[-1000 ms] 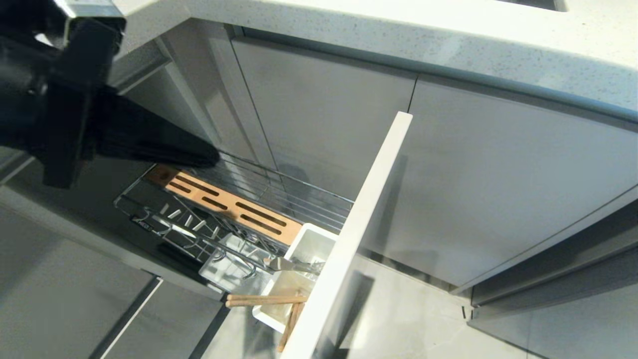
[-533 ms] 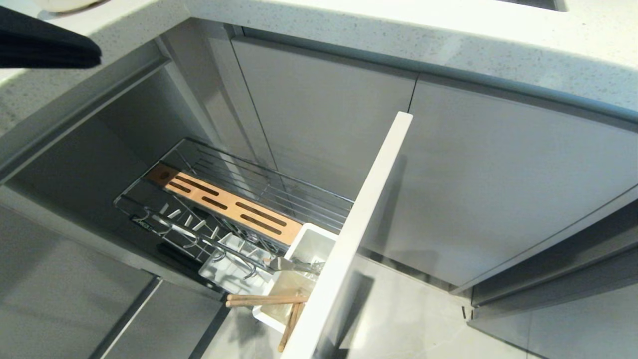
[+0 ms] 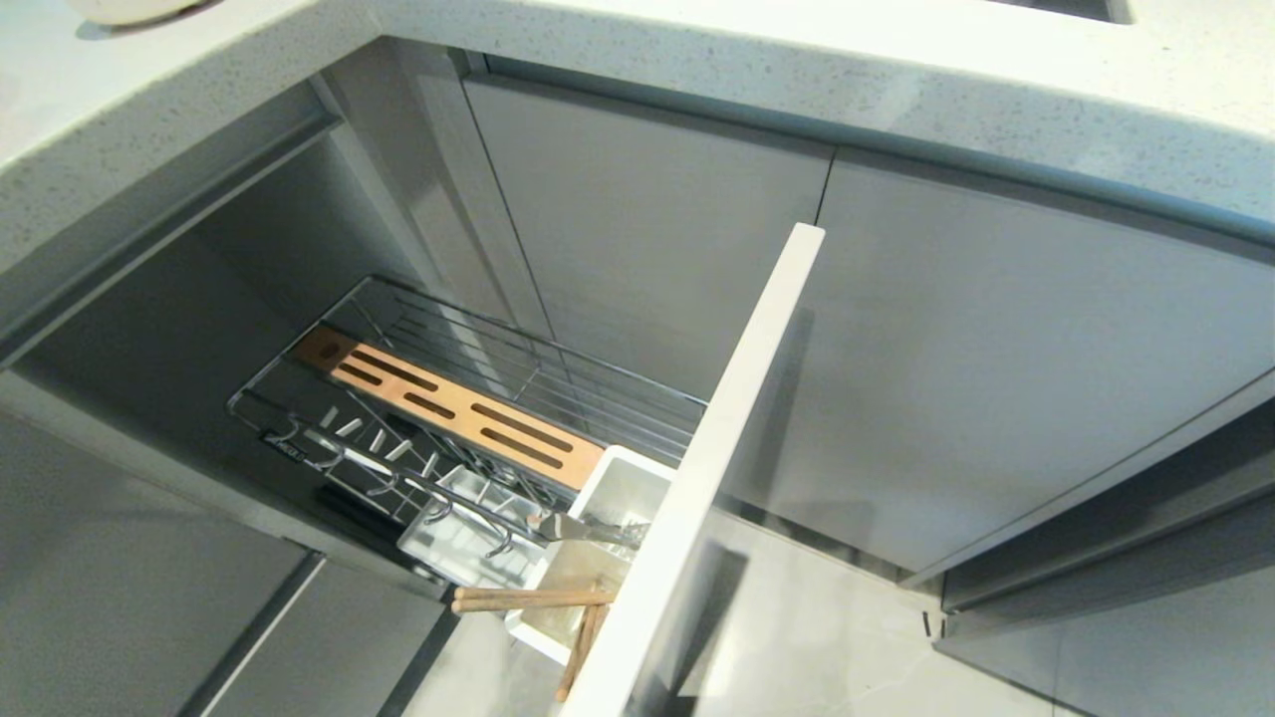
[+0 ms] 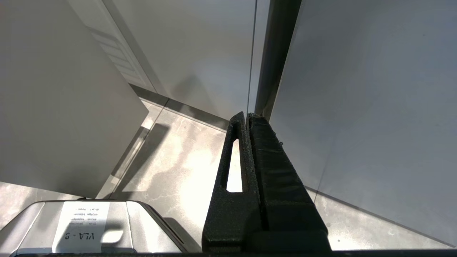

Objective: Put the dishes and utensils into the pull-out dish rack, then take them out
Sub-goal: Pick up the bowl and place it in the cupboard

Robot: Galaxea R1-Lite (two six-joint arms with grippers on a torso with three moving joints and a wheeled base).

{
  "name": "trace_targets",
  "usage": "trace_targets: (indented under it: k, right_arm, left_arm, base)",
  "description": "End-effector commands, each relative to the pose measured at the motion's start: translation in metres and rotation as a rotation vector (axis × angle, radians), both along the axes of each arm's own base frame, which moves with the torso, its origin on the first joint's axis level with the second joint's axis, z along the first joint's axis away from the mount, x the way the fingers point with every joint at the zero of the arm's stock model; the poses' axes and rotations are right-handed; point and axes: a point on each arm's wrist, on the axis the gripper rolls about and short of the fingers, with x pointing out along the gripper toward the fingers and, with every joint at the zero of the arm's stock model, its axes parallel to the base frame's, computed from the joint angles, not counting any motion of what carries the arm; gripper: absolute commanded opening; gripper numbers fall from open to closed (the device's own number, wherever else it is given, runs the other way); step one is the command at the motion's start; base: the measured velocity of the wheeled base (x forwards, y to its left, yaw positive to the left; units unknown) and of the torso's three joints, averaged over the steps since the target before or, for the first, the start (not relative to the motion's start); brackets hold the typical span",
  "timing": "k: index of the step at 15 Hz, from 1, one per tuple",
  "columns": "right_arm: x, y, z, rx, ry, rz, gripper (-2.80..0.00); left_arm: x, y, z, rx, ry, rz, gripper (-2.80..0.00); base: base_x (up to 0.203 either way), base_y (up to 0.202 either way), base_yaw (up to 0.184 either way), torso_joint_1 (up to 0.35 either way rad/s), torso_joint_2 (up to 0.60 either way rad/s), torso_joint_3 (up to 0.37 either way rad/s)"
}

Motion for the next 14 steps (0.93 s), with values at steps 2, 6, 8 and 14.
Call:
trace_targets:
  k: [2, 6, 8, 14]
  right_arm:
    - [0.000, 0.000, 0.000, 0.000, 0.002, 0.001, -2.80]
    - [0.000, 0.000, 0.000, 0.000, 0.002, 0.001, -2.80]
    - [0.000, 0.000, 0.000, 0.000, 0.002, 0.001, -2.80]
    - [0.000, 0.000, 0.000, 0.000, 0.002, 0.001, -2.80]
  left_arm:
    - [0.009, 0.009, 0.002, 0.065, -0.022, 0.103, -2.80]
    - [0.048, 0.021, -0.003, 0.176, 0.003, 0.122, -2.80]
    - [0.064, 0.025, 0.001, 0.190, -0.039, 0.123, -2.80]
    - [0.081, 0.027, 0.010, 0.366, -0.169, 0.122, -2.80]
  base:
    - [0.000, 0.000, 0.000, 0.000, 0.00, 0.000]
    - [0.000, 0.000, 0.000, 0.000, 0.00, 0.000]
    - [0.000, 0.000, 0.000, 0.000, 0.00, 0.000]
    - [0.000, 0.000, 0.000, 0.000, 0.00, 0.000]
